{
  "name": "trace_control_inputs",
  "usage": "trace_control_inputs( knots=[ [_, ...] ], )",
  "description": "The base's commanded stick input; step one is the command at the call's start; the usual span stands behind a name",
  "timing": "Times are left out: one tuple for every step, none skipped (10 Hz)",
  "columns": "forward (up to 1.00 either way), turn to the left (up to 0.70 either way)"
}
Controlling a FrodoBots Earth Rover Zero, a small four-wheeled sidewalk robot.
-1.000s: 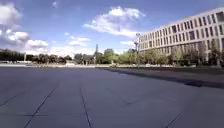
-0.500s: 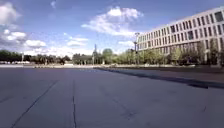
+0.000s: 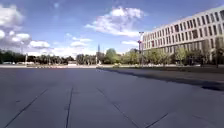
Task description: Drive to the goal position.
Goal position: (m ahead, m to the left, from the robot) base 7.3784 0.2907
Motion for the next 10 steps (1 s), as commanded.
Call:
trace_control_inputs(
  knots=[
    [0.7, 0.0],
    [0.7, 0.0],
    [0.7, 0.0],
    [0.7, 0.0],
    [0.7, 0.0],
    [0.7, 0.0],
    [0.7, 0.0],
    [0.7, 0.0],
    [0.7, 0.0],
    [0.7, 0.0]
  ],
)
